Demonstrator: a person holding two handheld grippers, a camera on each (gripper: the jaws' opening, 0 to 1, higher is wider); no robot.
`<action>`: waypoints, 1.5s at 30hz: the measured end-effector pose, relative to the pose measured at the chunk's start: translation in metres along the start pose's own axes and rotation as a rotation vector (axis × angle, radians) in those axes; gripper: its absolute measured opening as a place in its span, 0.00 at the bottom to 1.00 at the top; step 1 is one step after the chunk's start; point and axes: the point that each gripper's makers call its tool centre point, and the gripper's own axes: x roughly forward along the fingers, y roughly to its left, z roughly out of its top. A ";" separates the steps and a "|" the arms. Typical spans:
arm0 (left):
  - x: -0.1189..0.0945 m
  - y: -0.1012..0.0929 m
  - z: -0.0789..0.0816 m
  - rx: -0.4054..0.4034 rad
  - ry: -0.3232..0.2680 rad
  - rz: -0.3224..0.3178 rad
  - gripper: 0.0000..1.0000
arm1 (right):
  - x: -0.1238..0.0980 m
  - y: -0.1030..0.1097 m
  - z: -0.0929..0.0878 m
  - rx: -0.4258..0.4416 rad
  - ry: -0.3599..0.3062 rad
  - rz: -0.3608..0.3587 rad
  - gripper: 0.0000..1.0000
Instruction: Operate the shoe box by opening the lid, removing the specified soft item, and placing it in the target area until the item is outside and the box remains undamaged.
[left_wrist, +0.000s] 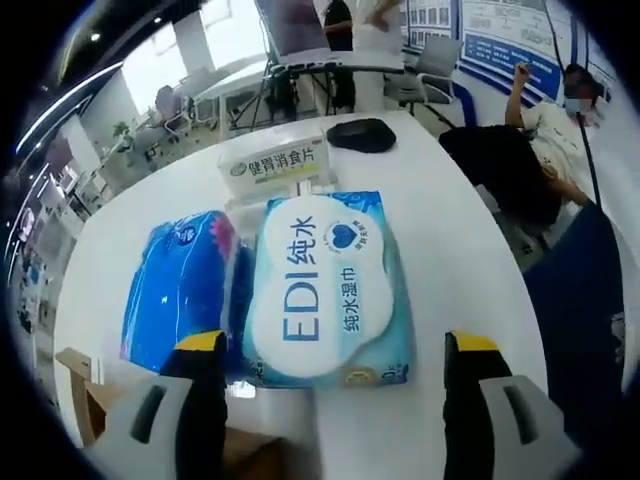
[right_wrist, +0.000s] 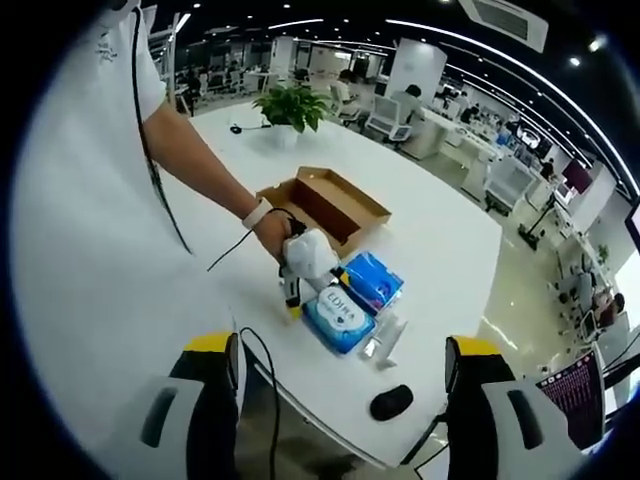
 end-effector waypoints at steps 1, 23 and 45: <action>0.000 0.000 0.001 -0.005 -0.007 -0.002 0.99 | 0.000 0.000 -0.001 -0.003 0.006 -0.003 0.87; -0.096 0.010 0.024 -0.039 -0.141 0.135 0.99 | -0.002 0.001 0.004 -0.005 -0.020 -0.013 0.92; -0.207 0.045 -0.087 -0.173 -0.047 0.324 0.99 | 0.039 0.024 0.061 -0.048 -0.081 0.016 0.93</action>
